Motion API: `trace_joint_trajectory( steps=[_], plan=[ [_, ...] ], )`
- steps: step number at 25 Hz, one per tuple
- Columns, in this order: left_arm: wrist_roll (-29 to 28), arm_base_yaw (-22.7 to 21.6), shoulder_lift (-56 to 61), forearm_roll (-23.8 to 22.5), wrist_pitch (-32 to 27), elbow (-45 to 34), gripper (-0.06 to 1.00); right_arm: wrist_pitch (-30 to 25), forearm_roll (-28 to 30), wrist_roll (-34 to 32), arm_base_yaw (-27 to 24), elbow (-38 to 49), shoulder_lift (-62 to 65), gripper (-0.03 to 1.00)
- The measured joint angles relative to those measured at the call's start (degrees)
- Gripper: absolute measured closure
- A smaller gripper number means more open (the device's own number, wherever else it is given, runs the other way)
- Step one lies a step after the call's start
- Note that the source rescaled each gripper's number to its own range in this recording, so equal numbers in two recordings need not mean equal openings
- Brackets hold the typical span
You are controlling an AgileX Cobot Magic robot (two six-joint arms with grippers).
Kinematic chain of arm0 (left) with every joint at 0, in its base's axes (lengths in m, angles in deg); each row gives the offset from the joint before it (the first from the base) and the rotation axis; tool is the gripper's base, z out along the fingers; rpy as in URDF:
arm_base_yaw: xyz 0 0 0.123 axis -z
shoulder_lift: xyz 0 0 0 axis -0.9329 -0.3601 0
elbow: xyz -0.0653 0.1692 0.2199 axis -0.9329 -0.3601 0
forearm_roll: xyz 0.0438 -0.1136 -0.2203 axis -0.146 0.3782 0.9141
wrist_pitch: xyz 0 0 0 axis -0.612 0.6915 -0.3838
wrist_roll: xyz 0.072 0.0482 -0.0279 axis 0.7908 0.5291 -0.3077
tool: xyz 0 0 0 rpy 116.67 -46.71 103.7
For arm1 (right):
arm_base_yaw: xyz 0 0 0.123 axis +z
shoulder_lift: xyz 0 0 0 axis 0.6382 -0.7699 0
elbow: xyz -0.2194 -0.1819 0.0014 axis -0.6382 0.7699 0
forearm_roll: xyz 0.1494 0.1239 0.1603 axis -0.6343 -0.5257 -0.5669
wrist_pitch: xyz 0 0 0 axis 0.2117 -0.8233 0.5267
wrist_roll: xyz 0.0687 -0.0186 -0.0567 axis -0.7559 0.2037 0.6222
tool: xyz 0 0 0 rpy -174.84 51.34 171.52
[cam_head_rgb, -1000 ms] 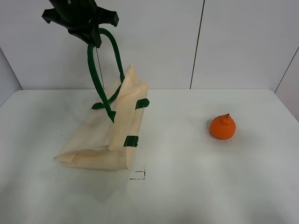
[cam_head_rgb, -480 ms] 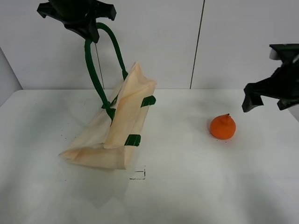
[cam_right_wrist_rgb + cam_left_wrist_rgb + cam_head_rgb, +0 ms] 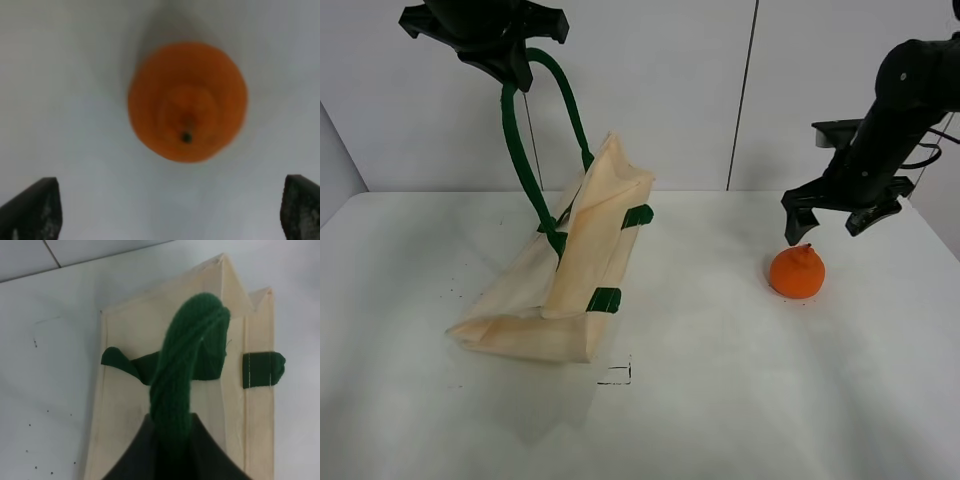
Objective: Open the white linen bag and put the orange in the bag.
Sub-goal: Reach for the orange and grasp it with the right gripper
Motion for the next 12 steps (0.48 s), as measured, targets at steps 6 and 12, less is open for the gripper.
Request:
trace_joint_trajectory(
  steps=[6,12],
  plan=[
    [0.00,0.00,0.00,0.00,0.00,0.00,0.94,0.93,1.34,-1.37,-0.58,-0.28,-2.74,-0.03],
    [0.00,0.00,0.00,0.00,0.00,0.00,0.94,6.28,1.71,-1.37,-0.77,-0.28,-8.05,-0.03]
  ],
)
